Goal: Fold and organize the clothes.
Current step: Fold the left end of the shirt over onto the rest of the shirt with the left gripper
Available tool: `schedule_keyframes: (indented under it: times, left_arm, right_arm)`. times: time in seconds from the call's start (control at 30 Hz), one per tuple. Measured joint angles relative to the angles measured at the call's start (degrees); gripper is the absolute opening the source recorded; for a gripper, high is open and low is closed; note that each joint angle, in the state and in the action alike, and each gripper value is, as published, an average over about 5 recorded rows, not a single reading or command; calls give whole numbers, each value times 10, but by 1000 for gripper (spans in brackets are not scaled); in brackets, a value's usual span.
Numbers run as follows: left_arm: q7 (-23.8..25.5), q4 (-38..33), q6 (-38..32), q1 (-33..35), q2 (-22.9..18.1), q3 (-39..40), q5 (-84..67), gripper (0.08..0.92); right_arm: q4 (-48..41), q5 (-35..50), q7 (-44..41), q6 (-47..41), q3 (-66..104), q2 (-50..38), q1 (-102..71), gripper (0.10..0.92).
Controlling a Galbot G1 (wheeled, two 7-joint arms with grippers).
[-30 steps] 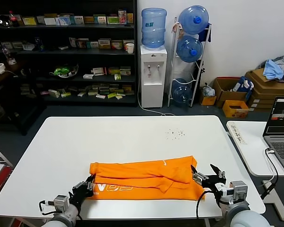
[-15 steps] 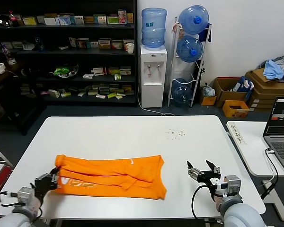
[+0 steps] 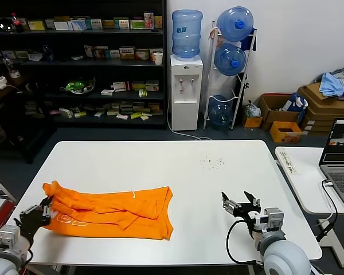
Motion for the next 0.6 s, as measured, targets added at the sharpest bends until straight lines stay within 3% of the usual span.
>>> schedule_keyframes:
  times: [0.23, 0.6]
  left_arm:
    - [-46, -59, 35, -30, -28, 75, -116, 114]
    - [-85, -74, 57, -110, -86, 190, -201, 114]
  right_arm:
    - [-7, 1, 7, -4, 3, 9, -4, 823]
    - [-10, -4, 17, -8, 23, 29, -25, 823]
